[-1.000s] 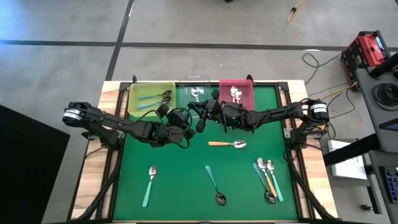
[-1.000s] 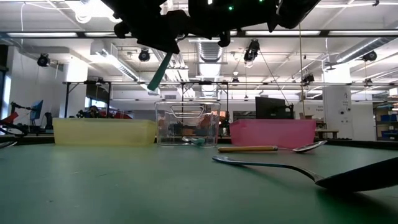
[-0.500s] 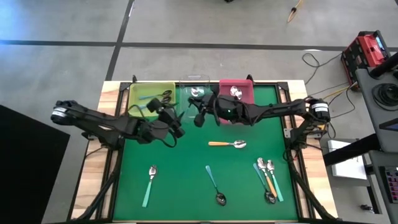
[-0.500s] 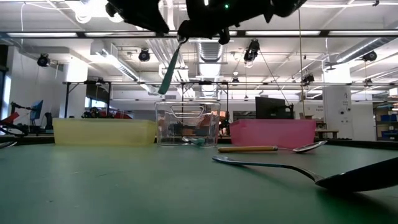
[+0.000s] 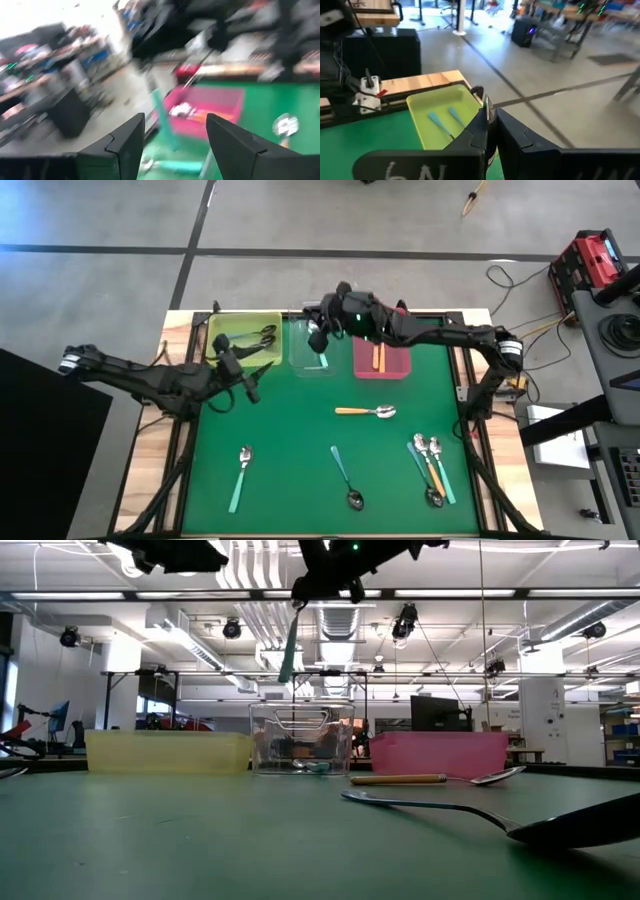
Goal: Sort silverware by color (type)
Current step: Put the green spoon into the transparent bin
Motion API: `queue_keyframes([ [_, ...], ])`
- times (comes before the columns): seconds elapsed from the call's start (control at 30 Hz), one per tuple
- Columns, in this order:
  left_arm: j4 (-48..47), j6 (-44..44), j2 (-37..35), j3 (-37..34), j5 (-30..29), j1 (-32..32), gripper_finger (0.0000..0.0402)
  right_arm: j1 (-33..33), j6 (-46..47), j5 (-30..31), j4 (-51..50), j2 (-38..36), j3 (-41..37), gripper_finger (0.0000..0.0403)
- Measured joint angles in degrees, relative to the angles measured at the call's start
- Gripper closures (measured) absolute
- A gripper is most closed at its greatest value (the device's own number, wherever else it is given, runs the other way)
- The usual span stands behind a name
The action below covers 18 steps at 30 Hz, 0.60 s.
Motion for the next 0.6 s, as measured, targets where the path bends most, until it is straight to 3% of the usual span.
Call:
queue_keyframes([
  [0.2,8.29,9.44,-10.54,-7.46,9.32,0.00,0.0207,-7.01,3.44,-13.52,-1.81,3.93,5.13,0.0390],
  [0.4,9.38,10.14,-18.64,-9.22,10.17,0.00,0.0207,-12.94,6.65,-22.46,-1.68,9.28,9.56,0.0390],
  [0.6,2.19,10.83,-24.71,-8.48,10.07,0.00,0.0207,-15.29,7.26,-26.85,-4.52,16.27,14.94,0.0390],
])
